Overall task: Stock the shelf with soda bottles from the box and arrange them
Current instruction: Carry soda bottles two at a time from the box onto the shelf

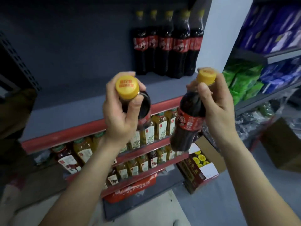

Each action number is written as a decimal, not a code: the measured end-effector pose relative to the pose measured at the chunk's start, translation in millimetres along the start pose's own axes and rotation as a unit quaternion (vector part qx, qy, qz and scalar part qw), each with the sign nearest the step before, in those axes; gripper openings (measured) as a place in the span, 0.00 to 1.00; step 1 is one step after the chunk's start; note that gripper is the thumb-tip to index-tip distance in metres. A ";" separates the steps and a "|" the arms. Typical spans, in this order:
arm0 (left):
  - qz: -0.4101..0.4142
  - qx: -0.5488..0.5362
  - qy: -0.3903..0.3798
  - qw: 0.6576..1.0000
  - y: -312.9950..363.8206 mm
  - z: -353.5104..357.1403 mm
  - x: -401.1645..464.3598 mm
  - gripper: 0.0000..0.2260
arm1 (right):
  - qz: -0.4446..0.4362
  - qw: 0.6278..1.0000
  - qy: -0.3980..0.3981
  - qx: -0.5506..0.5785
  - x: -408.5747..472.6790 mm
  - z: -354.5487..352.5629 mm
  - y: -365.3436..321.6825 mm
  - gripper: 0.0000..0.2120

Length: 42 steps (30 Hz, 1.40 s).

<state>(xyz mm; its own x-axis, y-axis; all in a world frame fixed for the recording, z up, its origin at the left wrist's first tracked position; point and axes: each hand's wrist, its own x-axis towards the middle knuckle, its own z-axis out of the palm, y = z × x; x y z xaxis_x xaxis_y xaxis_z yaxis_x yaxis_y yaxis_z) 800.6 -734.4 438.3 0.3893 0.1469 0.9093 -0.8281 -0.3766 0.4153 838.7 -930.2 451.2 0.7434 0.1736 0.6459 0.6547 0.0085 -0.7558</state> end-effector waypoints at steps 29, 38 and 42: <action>-0.137 0.347 0.095 0.923 -250.2 122.5 183.8 0.15 | -0.064 0.995 -0.003 -0.071 274.6 35.8 152.4 0.23; -0.164 0.393 0.042 0.904 -255.5 117.8 191.4 0.20 | -0.167 0.967 -0.027 -0.191 268.3 22.4 154.4 0.28; -0.226 0.371 0.010 0.901 -238.6 113.9 184.4 0.24 | -0.186 0.961 -0.026 -0.202 251.9 15.6 151.8 0.25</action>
<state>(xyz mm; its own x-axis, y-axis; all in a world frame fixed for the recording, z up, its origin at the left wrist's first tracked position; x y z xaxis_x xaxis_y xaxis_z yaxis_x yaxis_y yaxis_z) 1115.9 -721.6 504.0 0.6065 0.4518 0.6543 -0.0867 -0.7804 0.6192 1123.2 -869.8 497.5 0.4474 0.2808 0.8491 0.8810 -0.3019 -0.3643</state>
